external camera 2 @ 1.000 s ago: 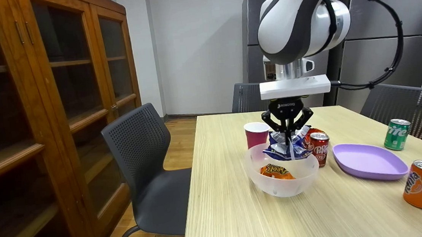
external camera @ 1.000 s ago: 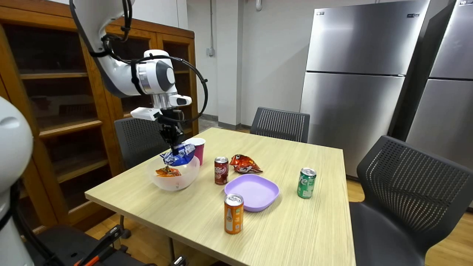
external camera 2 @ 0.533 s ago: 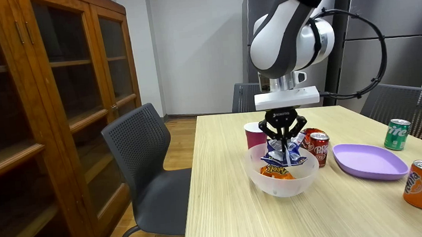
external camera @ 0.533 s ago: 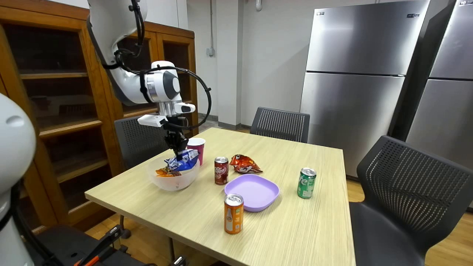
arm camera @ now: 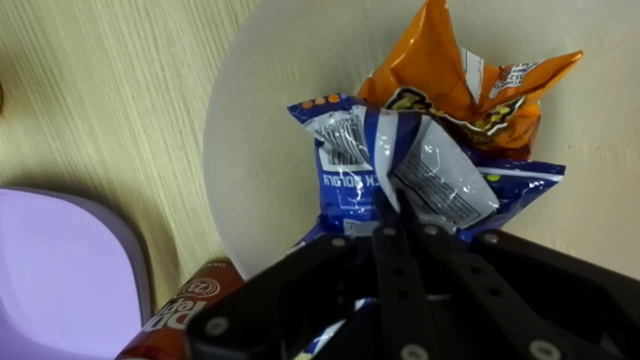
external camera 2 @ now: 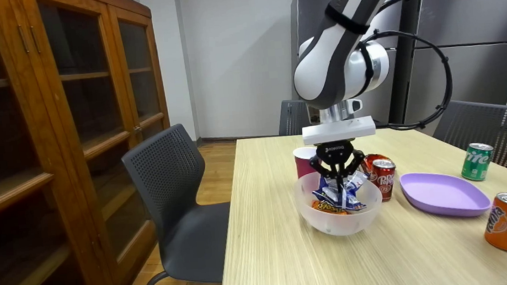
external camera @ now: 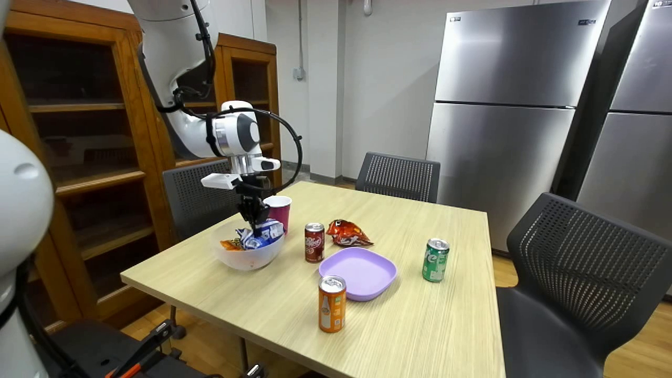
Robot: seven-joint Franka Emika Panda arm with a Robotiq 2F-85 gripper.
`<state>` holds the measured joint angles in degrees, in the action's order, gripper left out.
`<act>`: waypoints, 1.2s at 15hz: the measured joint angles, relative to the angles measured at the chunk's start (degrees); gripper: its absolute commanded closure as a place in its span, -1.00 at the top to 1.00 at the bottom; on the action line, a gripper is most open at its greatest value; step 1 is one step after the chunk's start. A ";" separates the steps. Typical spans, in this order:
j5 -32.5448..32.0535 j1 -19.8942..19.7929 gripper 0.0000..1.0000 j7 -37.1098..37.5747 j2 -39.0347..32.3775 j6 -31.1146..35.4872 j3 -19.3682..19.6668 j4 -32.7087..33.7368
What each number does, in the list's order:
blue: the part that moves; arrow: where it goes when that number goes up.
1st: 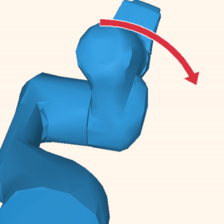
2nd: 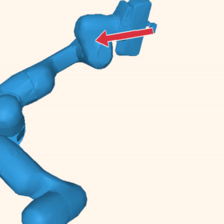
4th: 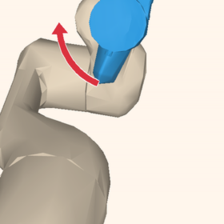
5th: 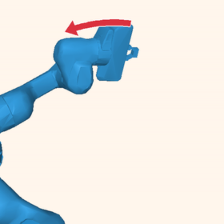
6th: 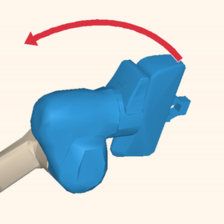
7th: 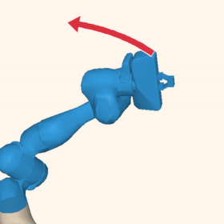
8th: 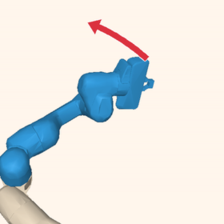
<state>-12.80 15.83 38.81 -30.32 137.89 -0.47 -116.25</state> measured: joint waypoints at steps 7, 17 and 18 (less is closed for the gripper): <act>0.01 0.12 0.27 0.00 -0.25 -0.96 0.70 0.99; 0.06 -0.35 1.00 -0.31 8.03 -0.65 1.26 -3.05; 0.09 -0.67 1.00 -0.61 9.46 -0.55 1.26 -4.05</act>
<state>-12.71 15.16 38.19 -20.85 137.34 0.79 -120.30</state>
